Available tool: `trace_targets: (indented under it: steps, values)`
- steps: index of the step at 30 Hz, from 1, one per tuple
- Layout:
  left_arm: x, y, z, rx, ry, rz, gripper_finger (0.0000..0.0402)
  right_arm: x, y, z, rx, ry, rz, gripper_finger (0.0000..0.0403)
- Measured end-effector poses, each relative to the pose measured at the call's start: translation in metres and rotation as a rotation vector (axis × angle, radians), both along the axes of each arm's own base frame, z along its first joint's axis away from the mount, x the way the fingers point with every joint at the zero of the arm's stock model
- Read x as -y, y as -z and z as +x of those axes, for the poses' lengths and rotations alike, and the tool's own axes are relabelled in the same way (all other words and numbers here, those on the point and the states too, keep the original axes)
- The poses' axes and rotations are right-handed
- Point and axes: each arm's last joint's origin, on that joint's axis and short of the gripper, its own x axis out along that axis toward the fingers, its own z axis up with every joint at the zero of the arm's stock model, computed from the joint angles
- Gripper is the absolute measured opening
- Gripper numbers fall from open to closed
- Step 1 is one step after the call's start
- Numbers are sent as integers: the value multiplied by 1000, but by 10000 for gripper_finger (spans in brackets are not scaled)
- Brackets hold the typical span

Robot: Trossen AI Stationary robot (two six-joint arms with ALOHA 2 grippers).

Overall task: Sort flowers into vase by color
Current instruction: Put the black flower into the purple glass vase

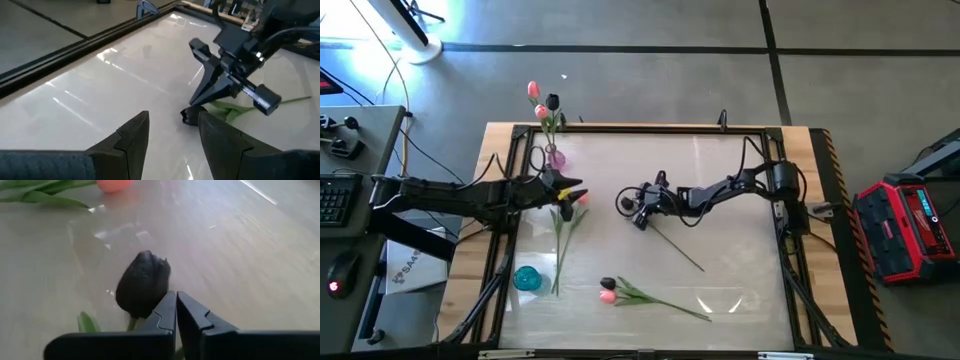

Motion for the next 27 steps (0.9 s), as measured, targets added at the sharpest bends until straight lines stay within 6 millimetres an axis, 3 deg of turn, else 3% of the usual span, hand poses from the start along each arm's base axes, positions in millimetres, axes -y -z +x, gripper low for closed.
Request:
trace_targets:
  steps: [9, 14, 20, 27]
  values:
    - [6, 5, 8, -14, 36, -24, 160, 3, -28, -9, 19, 76, 86, 5]
    - [9, 11, 16, -15, 27, -70, 160, 0, -43, -13, -6, -18, 65, 15]
    - [10, 22, 25, -51, 14, -101, 160, -11, -26, -10, -54, -95, 94, 90]
    - [9, 32, 34, -85, -1, -85, 160, -25, -25, -7, -26, -148, 71, 176]
